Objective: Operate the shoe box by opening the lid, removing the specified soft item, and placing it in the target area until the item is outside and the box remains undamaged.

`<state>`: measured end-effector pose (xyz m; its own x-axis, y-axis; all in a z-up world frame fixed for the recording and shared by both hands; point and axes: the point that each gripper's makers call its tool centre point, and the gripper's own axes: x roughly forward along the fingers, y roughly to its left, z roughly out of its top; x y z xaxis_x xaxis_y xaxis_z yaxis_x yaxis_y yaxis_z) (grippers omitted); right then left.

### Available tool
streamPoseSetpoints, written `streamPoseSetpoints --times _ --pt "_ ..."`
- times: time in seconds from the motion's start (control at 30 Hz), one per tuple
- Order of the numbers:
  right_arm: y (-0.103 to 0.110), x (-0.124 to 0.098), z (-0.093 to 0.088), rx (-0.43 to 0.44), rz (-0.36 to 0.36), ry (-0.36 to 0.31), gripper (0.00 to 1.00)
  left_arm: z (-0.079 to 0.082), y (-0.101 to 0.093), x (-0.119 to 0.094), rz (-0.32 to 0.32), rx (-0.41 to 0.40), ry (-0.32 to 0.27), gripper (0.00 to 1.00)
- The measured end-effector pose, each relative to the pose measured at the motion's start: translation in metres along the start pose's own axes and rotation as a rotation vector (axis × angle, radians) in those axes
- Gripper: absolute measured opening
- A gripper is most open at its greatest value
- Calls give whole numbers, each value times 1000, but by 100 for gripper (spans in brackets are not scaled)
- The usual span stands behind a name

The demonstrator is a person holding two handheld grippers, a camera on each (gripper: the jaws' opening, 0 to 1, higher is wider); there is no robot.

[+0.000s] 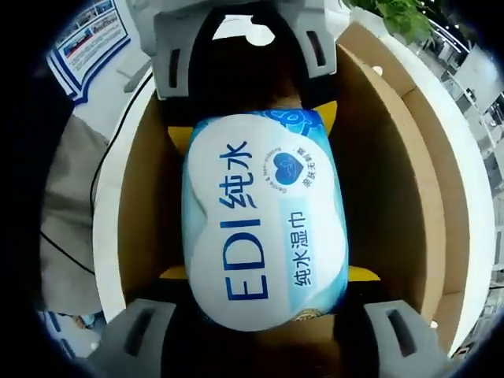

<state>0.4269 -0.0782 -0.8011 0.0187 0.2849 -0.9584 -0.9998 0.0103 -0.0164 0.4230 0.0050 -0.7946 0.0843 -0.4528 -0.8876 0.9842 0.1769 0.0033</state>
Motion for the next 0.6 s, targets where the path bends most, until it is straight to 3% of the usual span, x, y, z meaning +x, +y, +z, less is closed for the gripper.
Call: streamPoseSetpoints --times 0.17,0.6 --pt "5 -12 4 1 -23 -9 68 6 -4 -11 18 18 2 70" --pt "4 -56 21 -93 -193 -42 66 23 -6 -49 185 91 -36 70"
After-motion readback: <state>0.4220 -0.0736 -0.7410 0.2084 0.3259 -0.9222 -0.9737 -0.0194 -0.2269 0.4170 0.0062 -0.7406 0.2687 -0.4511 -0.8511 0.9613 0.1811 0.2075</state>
